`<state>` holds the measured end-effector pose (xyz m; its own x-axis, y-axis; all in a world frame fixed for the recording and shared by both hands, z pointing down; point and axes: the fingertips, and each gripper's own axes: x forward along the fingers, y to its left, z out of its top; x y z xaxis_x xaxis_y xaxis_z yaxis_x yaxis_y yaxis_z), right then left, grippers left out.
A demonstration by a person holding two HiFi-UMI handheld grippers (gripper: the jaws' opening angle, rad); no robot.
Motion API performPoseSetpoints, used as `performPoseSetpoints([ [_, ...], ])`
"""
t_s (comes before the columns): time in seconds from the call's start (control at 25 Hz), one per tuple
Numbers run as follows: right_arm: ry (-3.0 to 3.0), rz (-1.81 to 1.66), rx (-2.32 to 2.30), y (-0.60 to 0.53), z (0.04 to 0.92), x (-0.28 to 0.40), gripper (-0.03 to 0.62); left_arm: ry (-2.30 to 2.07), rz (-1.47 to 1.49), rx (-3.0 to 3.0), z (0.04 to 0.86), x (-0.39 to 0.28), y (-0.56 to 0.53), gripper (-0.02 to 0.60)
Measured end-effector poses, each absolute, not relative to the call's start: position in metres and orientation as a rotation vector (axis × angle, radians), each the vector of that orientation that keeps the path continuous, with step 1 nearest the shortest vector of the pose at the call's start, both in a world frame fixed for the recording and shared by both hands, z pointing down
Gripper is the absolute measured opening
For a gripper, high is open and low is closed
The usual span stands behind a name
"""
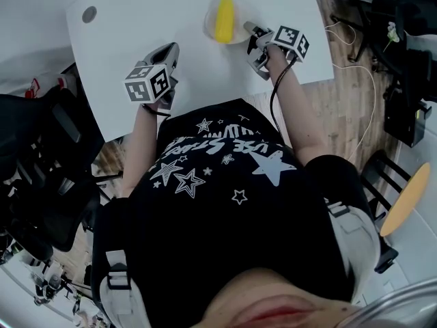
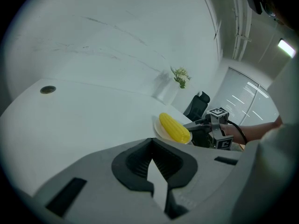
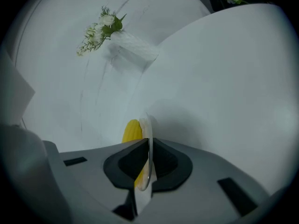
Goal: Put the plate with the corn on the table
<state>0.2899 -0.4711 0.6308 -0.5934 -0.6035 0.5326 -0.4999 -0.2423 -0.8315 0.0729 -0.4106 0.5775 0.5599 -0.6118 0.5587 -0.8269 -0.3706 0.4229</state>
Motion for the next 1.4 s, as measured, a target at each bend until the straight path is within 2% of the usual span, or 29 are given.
performPoseSetpoints([
  [0.24,1.889,-1.987,-1.483,-0.47,0.633,0.293,0.028,-1.159,0.404,2.108,0.576,0.069,-0.407,0.006],
  [0.6,2.03,-1.94,-1.718,-0.465,0.638,0.294,0.078,-1.152,0.433,2.137,0.576,0.065,-0.397,0.006],
  [0.96,2.248,-1.755,-2.008,-0.46,0.633,0.294,0.126,-1.106,0.46,2.181,0.574,0.06,-0.382,0.006],
  [1.4,2.255,-1.494,-2.23,-0.433,0.621,0.303,0.097,-1.04,0.464,2.24,0.566,0.028,-0.345,0.006],
])
